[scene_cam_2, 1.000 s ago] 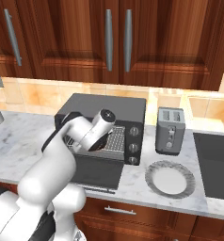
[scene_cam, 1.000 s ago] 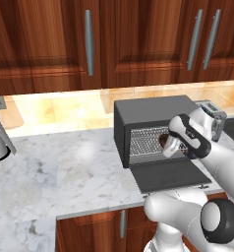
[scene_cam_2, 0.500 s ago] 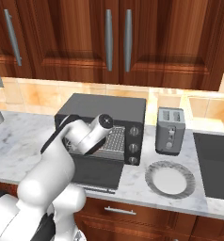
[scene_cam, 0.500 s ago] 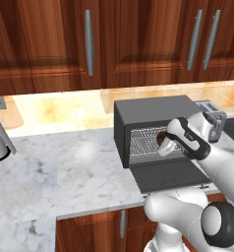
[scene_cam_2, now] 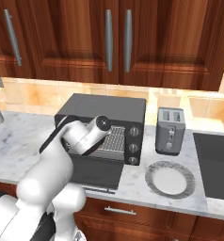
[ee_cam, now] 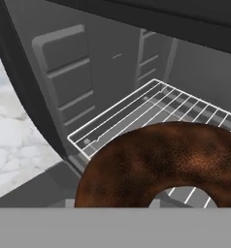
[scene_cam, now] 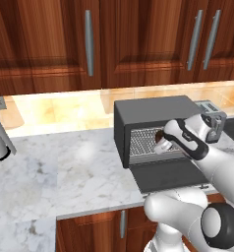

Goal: Pick up the bagel from the plate, place it on the toaster oven rack, close the door, and set the timer.

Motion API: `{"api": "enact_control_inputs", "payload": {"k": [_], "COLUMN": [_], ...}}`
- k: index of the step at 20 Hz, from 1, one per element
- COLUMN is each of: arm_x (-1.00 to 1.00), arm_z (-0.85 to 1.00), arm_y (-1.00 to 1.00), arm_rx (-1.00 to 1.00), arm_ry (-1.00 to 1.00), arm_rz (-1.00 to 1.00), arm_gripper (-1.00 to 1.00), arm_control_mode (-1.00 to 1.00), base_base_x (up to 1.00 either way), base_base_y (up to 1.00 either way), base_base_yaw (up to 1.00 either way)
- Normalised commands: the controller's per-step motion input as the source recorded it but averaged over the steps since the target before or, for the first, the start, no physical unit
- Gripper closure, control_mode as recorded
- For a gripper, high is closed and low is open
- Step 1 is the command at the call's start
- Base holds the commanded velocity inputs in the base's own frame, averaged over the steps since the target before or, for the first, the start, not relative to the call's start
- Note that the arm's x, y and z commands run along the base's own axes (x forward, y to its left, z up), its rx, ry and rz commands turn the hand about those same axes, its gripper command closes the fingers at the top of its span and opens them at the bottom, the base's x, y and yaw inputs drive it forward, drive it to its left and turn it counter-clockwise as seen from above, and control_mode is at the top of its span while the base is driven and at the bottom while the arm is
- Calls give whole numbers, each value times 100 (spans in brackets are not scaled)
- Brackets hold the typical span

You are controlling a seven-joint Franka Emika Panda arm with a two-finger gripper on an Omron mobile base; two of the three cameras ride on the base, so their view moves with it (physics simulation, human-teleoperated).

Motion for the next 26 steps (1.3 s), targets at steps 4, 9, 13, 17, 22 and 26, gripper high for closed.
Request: {"api": "enact_control_inputs", "payload": {"k": [4,9,13,17,22,26], "arm_x": [13,16,34,27,32,30], "arm_z": [-52,-57,-60,-66,-62,-46], "arm_y": [0,0,0,0,0,-4], "arm_rx": [13,12,13,12,12,12], "arm_ry": [16,14,12,15,19,22], "arm_rz": [0,0,0,0,0,0], "arm_gripper": [100,100,100,100,-100,-100], "arm_control_mode": [-100,-100,-100,-100,-100,-100], "base_base_x": [0,0,0,0,0,0], "base_base_y": [0,0,0,0,0,0], "base_base_yaw": [0,0,0,0,0,0]}}
